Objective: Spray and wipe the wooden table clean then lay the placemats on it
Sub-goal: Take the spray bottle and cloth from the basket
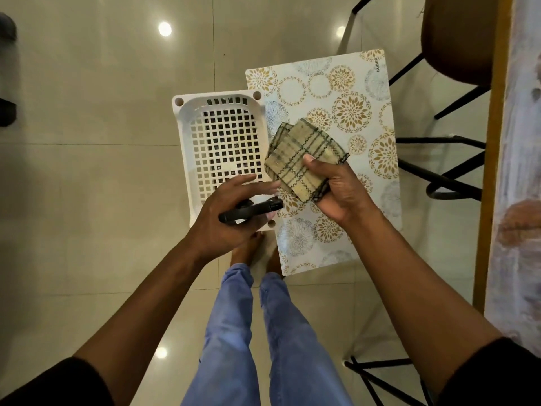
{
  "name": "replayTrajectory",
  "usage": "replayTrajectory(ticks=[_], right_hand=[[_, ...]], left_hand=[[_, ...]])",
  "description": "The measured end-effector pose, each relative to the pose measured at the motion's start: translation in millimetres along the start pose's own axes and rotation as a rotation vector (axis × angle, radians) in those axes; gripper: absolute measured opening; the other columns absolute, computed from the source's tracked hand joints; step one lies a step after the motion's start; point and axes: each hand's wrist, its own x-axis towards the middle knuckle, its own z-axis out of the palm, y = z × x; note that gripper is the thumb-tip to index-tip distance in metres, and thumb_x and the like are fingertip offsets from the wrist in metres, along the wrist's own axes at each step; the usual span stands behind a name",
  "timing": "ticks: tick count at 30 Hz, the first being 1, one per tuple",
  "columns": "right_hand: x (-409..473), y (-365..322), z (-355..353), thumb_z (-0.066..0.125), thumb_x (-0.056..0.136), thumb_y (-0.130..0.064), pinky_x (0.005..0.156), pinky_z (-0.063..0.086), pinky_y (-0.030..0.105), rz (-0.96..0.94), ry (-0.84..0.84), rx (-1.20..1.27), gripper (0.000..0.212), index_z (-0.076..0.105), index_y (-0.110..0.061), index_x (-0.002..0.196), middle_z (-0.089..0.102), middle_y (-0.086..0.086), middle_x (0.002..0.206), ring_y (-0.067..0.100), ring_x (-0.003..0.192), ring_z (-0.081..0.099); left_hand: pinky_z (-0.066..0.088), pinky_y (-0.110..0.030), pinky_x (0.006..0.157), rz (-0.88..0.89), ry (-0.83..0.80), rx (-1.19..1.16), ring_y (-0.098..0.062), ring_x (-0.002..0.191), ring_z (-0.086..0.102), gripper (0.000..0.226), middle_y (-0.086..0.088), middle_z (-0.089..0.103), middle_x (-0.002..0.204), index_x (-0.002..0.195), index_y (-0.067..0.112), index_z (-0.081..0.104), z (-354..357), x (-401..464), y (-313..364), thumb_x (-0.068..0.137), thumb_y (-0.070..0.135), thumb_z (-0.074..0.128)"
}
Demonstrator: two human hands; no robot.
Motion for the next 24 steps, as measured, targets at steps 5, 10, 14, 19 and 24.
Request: replayTrajectory(ticks=[5,10,14,19,24], right_hand=[[-4,2,-1,0.063,0.097,-0.004,0.095,0.059,0.050,0.009,-0.009,-0.003,0.045,0.057,0.006,0.141,0.067,0.027,0.134,0.039,0.123,0.067],[-6,1,-1,0.064,0.097,-0.003,0.089,0.061,0.046,-0.015,0.011,-0.004,0.044,0.059,0.005,0.140,0.068,0.025,0.132,0.039,0.120,0.069],[-12,-1,3,0.062,0.097,0.000,0.088,0.061,0.050,-0.050,0.017,0.001,0.043,0.059,0.003,0.140,0.067,0.025,0.133,0.039,0.120,0.069],[-32,-9,8,0.068,0.094,-0.004,0.098,0.056,0.061,-0.078,0.090,0.021,0.045,0.061,0.002,0.139,0.068,0.025,0.133,0.043,0.122,0.067],[-74,-19,24,0.070,0.092,-0.006,0.102,0.050,0.068,-0.079,0.080,0.063,0.049,0.061,-0.001,0.140,0.067,0.024,0.135,0.043,0.124,0.065]], left_hand=[[0.048,-0.053,0.104,0.026,0.054,-0.006,-0.026,0.128,0.063,0.038,0.008,0.074,0.130,0.128,0.021,0.075,-1,8,0,0.092,0.034,0.080],[0.053,-0.060,0.096,0.038,0.034,-0.189,-0.034,0.113,0.071,0.031,-0.010,0.078,0.117,0.127,0.013,0.074,5,14,8,0.099,0.026,0.074],[0.055,-0.057,0.096,-0.082,0.049,-0.232,-0.029,0.114,0.073,0.038,-0.009,0.078,0.118,0.127,0.009,0.074,1,16,19,0.102,0.037,0.068],[0.059,-0.056,0.084,-0.004,0.090,-0.221,-0.029,0.089,0.075,0.026,-0.010,0.076,0.100,0.113,0.008,0.070,-17,17,61,0.105,0.031,0.063],[0.055,-0.051,0.062,0.041,0.183,-0.083,-0.022,0.062,0.071,0.032,-0.006,0.070,0.073,0.095,0.005,0.070,-38,9,102,0.102,0.036,0.068]])
